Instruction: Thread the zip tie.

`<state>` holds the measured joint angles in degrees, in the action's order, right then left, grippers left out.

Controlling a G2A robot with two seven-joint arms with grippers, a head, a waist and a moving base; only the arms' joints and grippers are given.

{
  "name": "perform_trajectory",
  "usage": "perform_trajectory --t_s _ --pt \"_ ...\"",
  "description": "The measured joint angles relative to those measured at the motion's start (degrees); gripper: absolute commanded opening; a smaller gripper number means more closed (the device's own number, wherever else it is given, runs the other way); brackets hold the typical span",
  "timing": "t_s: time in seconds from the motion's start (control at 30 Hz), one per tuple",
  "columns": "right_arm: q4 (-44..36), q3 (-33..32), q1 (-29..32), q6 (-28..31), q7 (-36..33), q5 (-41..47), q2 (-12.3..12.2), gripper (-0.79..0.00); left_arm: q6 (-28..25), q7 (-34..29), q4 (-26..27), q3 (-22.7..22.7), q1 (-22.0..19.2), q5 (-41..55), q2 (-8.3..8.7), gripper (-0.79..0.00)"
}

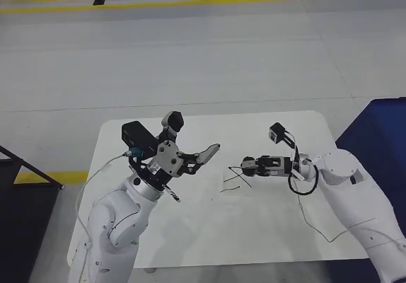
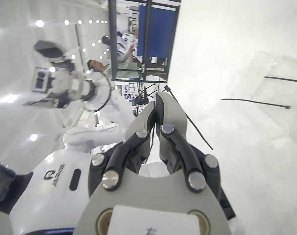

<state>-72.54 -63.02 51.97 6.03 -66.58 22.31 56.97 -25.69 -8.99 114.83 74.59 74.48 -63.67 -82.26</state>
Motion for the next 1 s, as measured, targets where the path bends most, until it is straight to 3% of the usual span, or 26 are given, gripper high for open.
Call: perform_trajectory --t_s 0.13,0.17,0.2,0.3,0.37,0.4,0.57,0.73,0.9,1.0 --pt "4.11 4.64 -3.54 1.26 1.08 -2.77 1.42 -0.779 0.0 0.0 0.0 0.0 0.0 0.0 0.0 0.0" --pt "4.88 5.4 -4.23 1.26 1.25 -3.61 1.65 -0.588 0.0 0.0 0.0 0.0 0.0 0.0 0.0 0.0" --pt "5.84 6.26 -5.06 1.43 1.7 -5.11 1.88 -0.471 0.0 0.0 0.0 0.0 0.0 0.0 0.0 0.0" --pt "8.33 7.73 -6.37 0.77 2.15 -7.14 2.35 -0.394 0.0 0.0 0.0 0.0 0.0 0.0 0.0 0.0" --pt "9.5 8.26 -7.03 0.25 3.11 -9.12 2.48 -0.092 0.0 0.0 0.0 0.0 0.0 0.0 0.0 0.0" --pt "9.82 8.29 -7.07 0.24 3.19 -10.0 2.64 -0.031 0.0 0.0 0.0 0.0 0.0 0.0 0.0 0.0" --pt "9.08 5.84 -6.57 1.79 -0.02 -1.09 2.66 0.0 0.0 0.0 0.0 0.0 0.0 0.0 0.0 0.0" --pt "1.77 -2.67 -2.75 11.78 -1.73 8.13 1.06 0.0 0.0 0.0 0.0 0.0 0.0 0.0 0.0 0.0" --pt "-5.11 -15.11 5.66 23.18 6.07 3.79 -1.5 0.0 0.0 0.0 0.0 0.0 0.0 0.0 0.0 0.0" --pt "-7.77 -21.3 10.72 26.6 12.23 -2.57 -2.5 0.0 0.0 0.0 0.0 0.0 0.0 0.0 0.0 0.0"
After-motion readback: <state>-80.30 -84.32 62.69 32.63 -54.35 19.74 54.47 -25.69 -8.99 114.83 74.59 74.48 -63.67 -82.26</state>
